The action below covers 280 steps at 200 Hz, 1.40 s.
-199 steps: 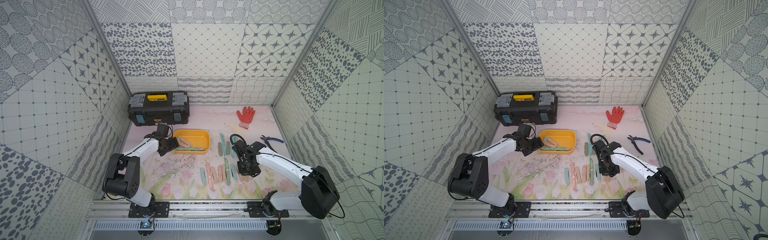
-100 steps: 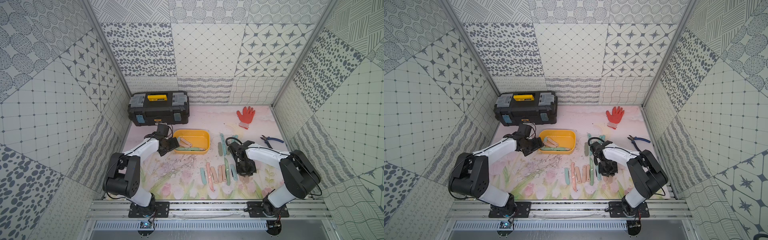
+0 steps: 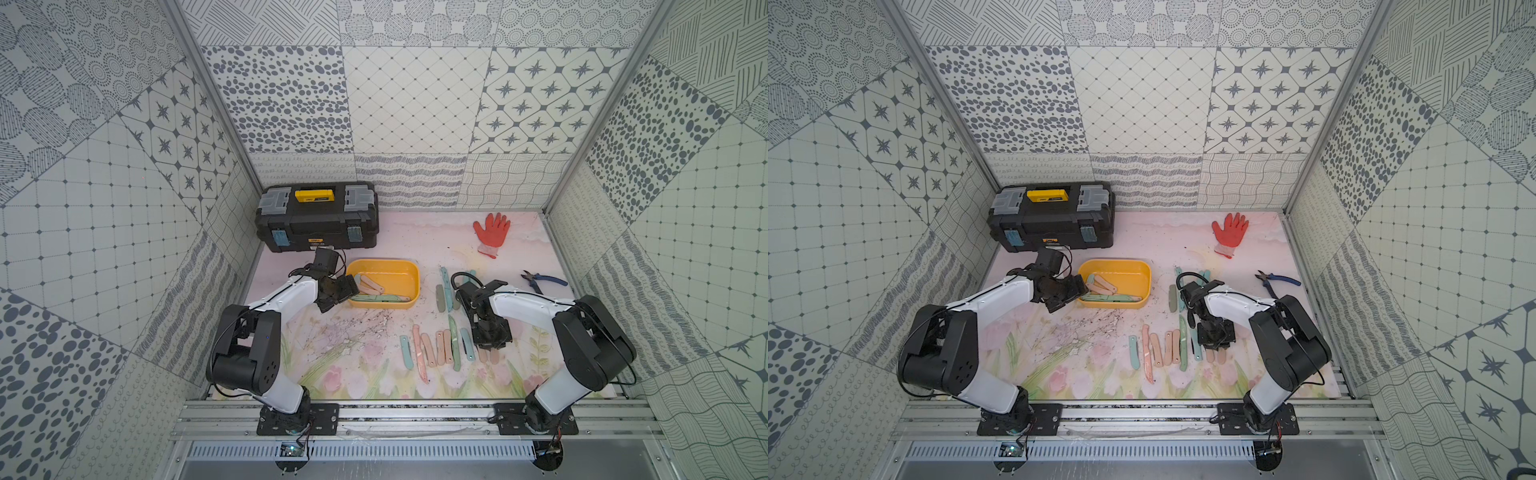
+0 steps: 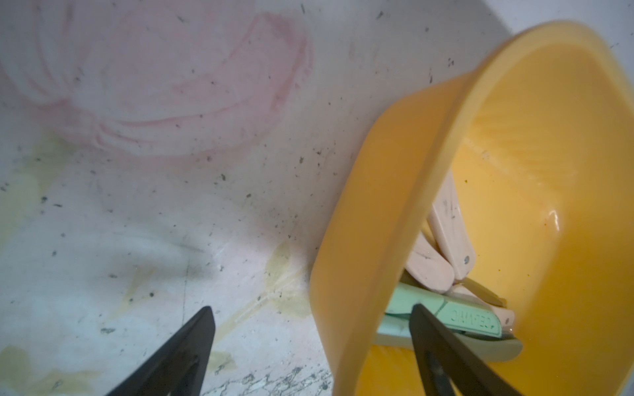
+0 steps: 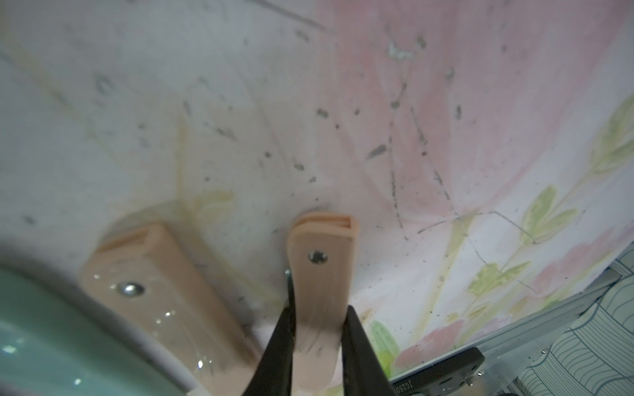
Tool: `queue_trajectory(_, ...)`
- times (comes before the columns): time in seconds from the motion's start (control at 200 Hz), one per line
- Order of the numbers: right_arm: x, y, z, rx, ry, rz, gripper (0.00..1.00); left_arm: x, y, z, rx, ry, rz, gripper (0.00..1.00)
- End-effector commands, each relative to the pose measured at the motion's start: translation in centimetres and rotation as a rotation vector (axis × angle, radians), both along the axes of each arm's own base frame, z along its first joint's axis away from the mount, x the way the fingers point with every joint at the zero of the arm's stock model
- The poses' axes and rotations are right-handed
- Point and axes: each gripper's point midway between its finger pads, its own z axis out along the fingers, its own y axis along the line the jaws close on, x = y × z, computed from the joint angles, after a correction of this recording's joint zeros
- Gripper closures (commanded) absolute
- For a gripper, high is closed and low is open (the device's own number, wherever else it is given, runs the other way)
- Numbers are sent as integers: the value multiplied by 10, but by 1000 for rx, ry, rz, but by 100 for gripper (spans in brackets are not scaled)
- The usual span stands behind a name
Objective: Take the fruit knife out of the storage box
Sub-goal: Place the fruit knife at the center of the board, then move the fruit knife to the storage box.
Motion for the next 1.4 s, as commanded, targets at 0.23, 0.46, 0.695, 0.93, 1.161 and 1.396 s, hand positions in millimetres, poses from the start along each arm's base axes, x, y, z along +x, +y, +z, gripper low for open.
queue_trajectory(0.23,15,10,-2,50,-56,7,66,0,0,0,6,2,-15,12)
queue_trajectory(0.46,20,9,22,61,-124,5,59,1,-2,-2,0,7,-17,11)
queue_trajectory(0.695,49,18,99,126,-337,34,56,1,-1,0,3,0,-17,12)
queue_trajectory(0.93,96,55,170,275,-594,189,54,2,-1,2,3,-3,-15,11)
queue_trajectory(1.161,145,133,216,517,-776,398,40,1,-2,-1,1,-2,-26,11)
queue_trajectory(1.396,173,234,230,612,-759,754,37,1,2,2,22,-15,-25,10)
